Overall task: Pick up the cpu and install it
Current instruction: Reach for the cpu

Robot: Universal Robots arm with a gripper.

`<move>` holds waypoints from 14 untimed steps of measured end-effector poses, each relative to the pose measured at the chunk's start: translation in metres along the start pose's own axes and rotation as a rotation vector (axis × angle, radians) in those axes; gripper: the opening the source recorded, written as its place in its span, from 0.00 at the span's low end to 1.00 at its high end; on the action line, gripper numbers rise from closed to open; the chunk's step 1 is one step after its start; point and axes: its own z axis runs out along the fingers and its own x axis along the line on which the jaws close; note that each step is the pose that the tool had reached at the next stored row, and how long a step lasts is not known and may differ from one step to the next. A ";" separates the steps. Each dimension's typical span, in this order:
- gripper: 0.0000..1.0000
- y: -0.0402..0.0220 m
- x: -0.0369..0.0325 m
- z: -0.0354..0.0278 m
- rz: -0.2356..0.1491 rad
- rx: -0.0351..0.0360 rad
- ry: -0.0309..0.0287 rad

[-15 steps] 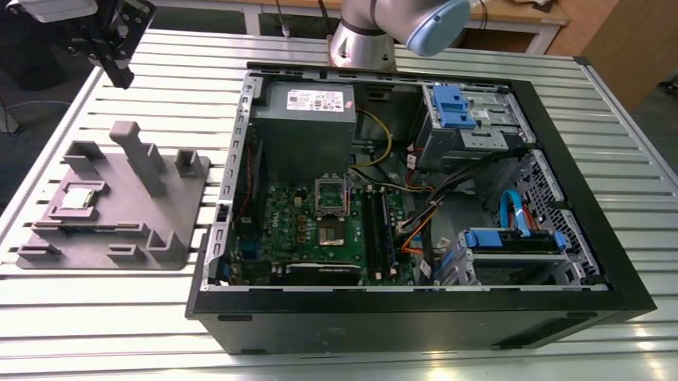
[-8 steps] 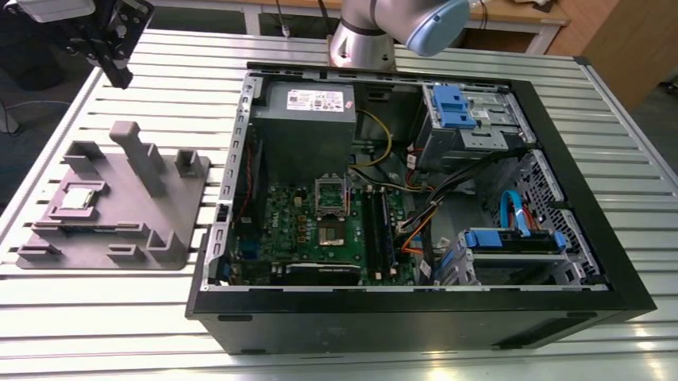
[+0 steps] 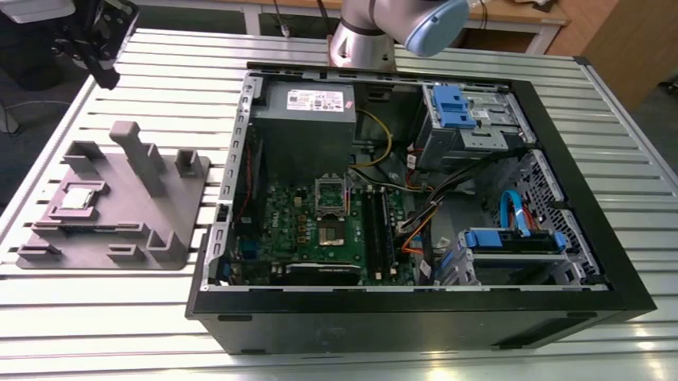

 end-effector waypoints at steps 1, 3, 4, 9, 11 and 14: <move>0.11 -0.0001 0.0017 0.0004 0.000 -0.0001 -0.0001; 0.11 -0.0004 0.0053 0.0012 0.000 0.0000 0.0000; 0.11 -0.0006 0.0070 0.0016 0.000 0.0000 0.0000; 0.11 -0.0012 0.0140 0.0029 0.000 0.0000 -0.0001; 0.11 -0.0014 0.0161 0.0032 0.000 -0.0001 -0.0001; 0.11 -0.0015 0.0181 0.0034 0.000 0.0000 0.0000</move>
